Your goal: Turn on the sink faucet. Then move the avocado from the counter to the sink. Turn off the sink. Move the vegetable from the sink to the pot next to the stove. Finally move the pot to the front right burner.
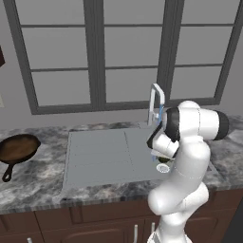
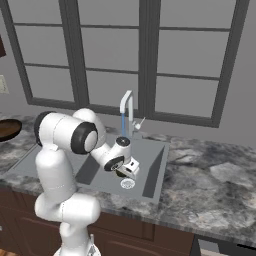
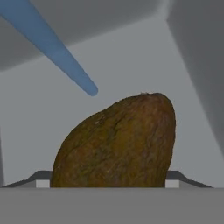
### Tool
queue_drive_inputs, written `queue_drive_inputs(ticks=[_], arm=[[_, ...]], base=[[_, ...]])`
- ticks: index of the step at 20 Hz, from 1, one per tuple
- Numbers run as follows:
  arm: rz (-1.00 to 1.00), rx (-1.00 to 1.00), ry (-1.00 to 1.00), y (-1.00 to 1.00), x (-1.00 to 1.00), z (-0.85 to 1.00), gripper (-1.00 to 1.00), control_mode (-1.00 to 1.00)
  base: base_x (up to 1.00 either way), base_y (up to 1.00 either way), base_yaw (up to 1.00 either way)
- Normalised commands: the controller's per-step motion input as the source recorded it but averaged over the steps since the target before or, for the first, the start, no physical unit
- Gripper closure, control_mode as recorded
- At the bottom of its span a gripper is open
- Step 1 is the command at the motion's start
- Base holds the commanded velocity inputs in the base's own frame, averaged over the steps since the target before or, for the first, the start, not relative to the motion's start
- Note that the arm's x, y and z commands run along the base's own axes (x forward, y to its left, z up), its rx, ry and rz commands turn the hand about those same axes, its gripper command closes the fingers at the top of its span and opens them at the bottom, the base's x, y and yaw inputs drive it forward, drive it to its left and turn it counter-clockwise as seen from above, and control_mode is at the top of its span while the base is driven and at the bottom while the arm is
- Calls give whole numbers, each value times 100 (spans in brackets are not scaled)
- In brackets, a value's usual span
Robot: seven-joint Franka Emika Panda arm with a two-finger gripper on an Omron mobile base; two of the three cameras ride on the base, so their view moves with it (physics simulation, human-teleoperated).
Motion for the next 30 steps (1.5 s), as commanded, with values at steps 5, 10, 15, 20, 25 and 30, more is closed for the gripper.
queue_drive_inputs(ticks=[5,10,15,20,25,30], arm=[[-1,0,1,0,25,-34,100,-100],[0,0,0,0,23,-38,100,-100],[0,0,0,0,13,-32,100,-100],[0,0,0,0,10,-33,100,-100],[0,0,0,3,14,-30,100,-100],[0,0,-2,2,5,-14,-100,-100]], base=[[0,0,0],[0,0,0],[0,0,0],[0,0,0],[0,0,0],[0,0,0]])
